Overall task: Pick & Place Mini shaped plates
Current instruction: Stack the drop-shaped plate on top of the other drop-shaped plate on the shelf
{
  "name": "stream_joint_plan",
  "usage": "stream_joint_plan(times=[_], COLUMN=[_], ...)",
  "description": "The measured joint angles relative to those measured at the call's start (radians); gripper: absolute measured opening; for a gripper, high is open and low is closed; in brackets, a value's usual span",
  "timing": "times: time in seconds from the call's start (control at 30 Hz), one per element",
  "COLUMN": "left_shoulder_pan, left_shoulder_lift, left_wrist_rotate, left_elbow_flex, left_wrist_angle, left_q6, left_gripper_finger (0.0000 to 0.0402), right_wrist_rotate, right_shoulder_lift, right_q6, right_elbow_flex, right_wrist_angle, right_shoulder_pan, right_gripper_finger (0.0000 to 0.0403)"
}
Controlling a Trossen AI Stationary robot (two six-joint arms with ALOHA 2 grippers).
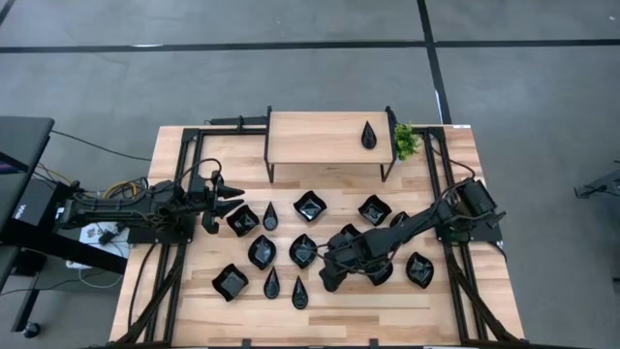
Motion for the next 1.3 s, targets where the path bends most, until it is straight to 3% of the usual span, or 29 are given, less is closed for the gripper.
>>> stream_joint_plan(times=[0.4, 1.3], left_shoulder_pan=[0.000, 0.000], left_shoulder_lift=[0.000, 0.000], left_wrist_rotate=[0.000, 0.000], left_elbow_flex=[0.000, 0.000], left_wrist_angle=[0.000, 0.000], left_q6=[0.000, 0.000], left_gripper_finger=[0.0138, 0.0138], right_wrist_rotate=[0.000, 0.007], right_shoulder_lift=[0.012, 0.012], right_q6=[0.000, 0.000], right_elbow_flex=[0.001, 0.000], right_wrist_angle=[0.017, 0.010], right_shoulder_pan=[-0.006, -0.008], right_gripper_finger=[0.0131, 0.0029])
